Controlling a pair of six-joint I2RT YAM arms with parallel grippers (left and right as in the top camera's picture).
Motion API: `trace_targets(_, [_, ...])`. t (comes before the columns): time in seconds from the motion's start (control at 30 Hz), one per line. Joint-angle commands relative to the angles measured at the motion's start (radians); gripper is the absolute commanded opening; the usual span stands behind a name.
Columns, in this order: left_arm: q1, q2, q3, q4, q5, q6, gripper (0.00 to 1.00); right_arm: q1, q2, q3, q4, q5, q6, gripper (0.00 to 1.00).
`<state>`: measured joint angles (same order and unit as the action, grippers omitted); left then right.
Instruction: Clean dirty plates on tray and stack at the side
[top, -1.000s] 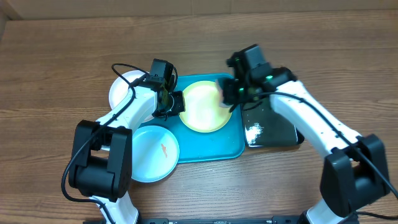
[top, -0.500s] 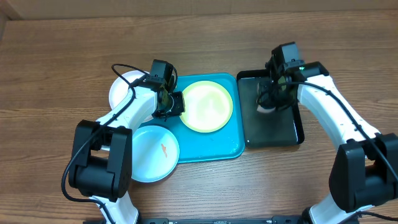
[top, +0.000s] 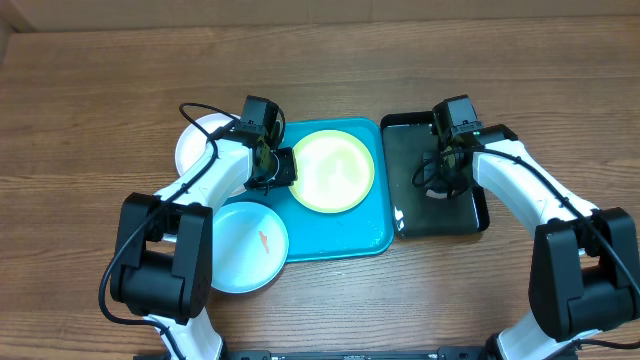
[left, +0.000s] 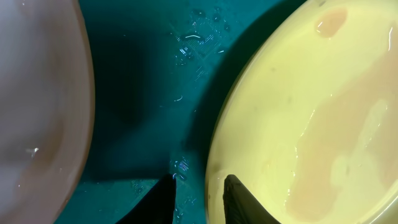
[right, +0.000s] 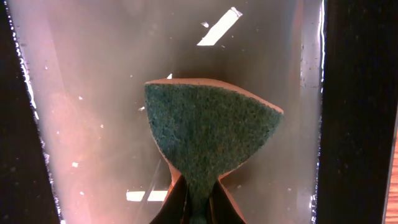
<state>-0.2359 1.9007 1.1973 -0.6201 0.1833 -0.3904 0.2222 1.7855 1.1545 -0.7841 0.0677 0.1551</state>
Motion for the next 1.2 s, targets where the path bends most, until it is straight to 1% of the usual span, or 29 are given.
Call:
trace_targets(0.0, [0.000, 0.011, -0.006, 0.000, -0.010, 0.001, 0.29, -0.002, -0.006, -0.003, 0.006, 0.024, -0.007, 0.08])
trace_targets(0.1, [0.000, 0.011, -0.006, 0.000, -0.010, 0.002, 0.29, -0.002, -0.006, -0.003, 0.005, 0.023, -0.007, 0.14])
trace_targets(0.17, [0.000, 0.011, -0.006, 0.000, -0.010, 0.001, 0.29, -0.002, -0.006, -0.004, 0.005, 0.016, -0.006, 0.21])
trace_targets(0.23, [0.000, 0.011, -0.006, 0.000, -0.010, 0.001, 0.29, -0.002, -0.006, -0.003, 0.005, 0.016, -0.006, 0.25])
trace_targets(0.3, [0.000, 0.011, -0.006, 0.000, -0.010, 0.001, 0.30, -0.002, -0.006, -0.004, 0.005, 0.017, -0.006, 0.42])
trace_targets(0.43, [0.000, 0.011, -0.006, 0.000, -0.010, 0.002, 0.30, -0.002, -0.006, -0.003, 0.006, 0.017, -0.006, 0.63])
trace_targets(0.47, [0.000, 0.011, -0.006, 0.000, -0.010, 0.001, 0.31, -0.002, -0.006, -0.003, 0.006, 0.017, -0.006, 0.67])
trace_targets(0.7, [0.000, 0.011, -0.006, 0.000, -0.009, 0.001, 0.33, -0.005, -0.007, 0.018, 0.026, 0.017, -0.002, 0.68])
trace_targets(0.83, [0.000, 0.011, -0.006, -0.003, -0.010, 0.001, 0.34, -0.033, -0.007, 0.124, -0.058, 0.006, -0.002, 0.70])
trace_targets(0.87, [0.000, 0.011, -0.006, -0.003, -0.010, 0.001, 0.34, -0.046, -0.007, 0.159, -0.090, 0.006, -0.003, 0.72])
trace_targets(0.97, [0.000, 0.011, -0.006, -0.003, -0.010, 0.001, 0.36, -0.092, -0.007, 0.233, -0.148, 0.006, -0.002, 0.74])
trace_targets(1.03, [0.000, 0.011, -0.006, -0.003, -0.010, 0.001, 0.37, -0.127, -0.007, 0.249, -0.157, 0.006, 0.002, 0.74])
trace_targets(1.1, [0.000, 0.015, -0.007, -0.003, -0.010, 0.002, 0.36, -0.171, -0.007, 0.249, -0.156, 0.006, 0.023, 0.78])
trace_targets(1.13, [0.000, 0.021, -0.007, -0.002, -0.010, 0.001, 0.34, -0.188, -0.007, 0.249, -0.157, 0.006, 0.033, 0.80])
trace_targets(1.17, [0.000, 0.027, -0.007, -0.002, -0.010, 0.001, 0.32, -0.215, -0.007, 0.247, -0.160, 0.006, 0.047, 0.85])
